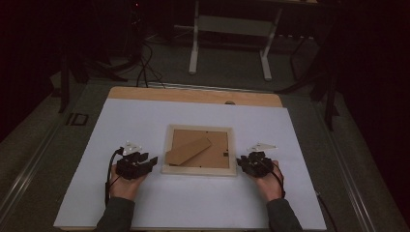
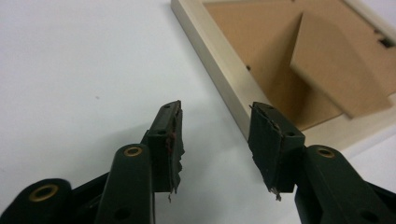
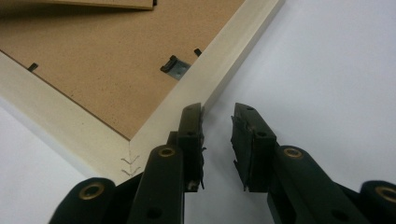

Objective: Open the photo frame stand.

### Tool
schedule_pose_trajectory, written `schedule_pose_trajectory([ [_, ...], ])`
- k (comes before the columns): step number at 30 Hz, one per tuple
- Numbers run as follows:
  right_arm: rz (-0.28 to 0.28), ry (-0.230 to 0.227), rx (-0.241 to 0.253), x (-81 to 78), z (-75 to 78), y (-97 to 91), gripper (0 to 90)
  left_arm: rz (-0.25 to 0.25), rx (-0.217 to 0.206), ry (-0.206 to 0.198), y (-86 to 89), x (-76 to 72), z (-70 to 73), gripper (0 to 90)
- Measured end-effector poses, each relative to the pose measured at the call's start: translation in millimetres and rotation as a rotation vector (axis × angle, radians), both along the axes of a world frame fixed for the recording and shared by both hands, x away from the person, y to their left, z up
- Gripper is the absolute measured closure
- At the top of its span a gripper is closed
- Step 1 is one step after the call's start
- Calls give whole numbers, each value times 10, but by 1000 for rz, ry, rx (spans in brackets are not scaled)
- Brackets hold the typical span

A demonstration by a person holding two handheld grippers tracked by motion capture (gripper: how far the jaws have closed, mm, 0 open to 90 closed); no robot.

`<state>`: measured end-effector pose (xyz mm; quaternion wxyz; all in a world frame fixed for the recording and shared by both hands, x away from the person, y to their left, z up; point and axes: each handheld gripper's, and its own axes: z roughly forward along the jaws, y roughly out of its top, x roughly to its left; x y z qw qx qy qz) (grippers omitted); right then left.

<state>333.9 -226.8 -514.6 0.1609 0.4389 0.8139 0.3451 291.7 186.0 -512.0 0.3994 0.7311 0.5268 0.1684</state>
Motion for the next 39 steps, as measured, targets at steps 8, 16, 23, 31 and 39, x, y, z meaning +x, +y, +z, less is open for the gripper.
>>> schedule_pose_trajectory([
  [8,-10,16,11,-11,-26,-27,710,-15,-17,-10,28,17,99,540],
  [16,-3,20,20,-3,-8,-49,693,-47,-40,-26,-19,36,219,539],
  [23,0,23,24,2,-5,-56,679,-96,-80,-32,-35,119,352,551],
  [31,5,26,28,4,-5,-69,672,-125,-62,-24,-109,213,427,560],
  [39,8,27,34,0,-4,-71,663,-162,-49,-17,-196,289,475,519],
])
